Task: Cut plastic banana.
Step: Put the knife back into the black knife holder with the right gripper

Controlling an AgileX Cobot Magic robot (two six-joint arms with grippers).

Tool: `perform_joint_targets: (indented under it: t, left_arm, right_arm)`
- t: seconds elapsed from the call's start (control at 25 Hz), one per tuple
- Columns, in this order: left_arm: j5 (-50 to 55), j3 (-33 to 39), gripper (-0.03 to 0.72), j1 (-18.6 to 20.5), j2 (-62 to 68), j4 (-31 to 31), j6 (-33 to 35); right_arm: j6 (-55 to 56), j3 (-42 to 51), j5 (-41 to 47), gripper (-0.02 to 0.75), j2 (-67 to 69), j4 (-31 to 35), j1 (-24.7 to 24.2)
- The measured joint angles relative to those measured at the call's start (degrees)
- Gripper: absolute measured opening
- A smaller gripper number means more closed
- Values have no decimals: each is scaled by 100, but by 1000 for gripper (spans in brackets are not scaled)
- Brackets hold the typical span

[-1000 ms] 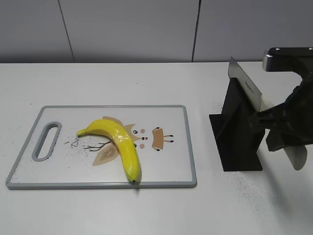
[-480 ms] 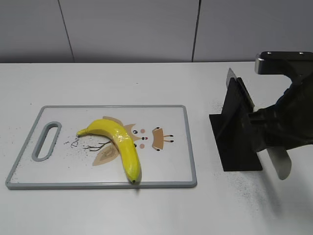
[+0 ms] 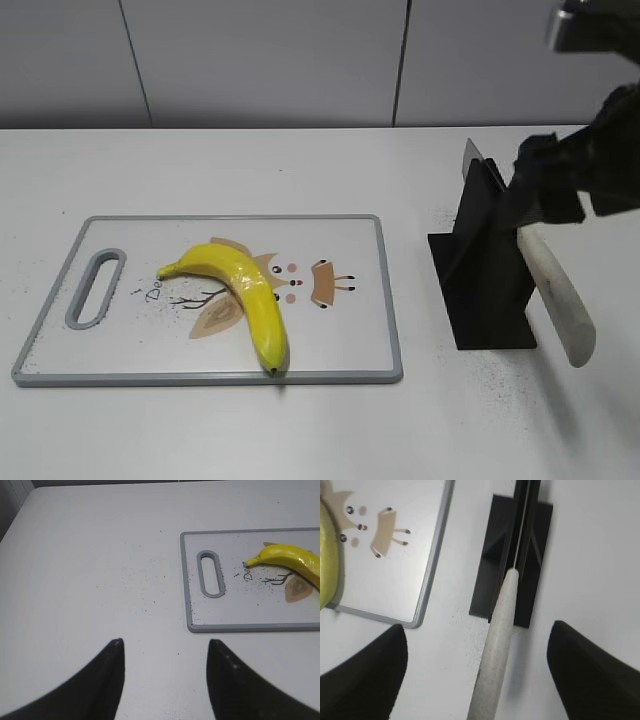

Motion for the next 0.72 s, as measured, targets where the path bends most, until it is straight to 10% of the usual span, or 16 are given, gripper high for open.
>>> perform_joint_targets:
  t: [0.72]
  left_arm:
    - [0,0,493,0,0,0,0]
  right_arm:
    - [-1594,1730,567,582,-3820,2,0]
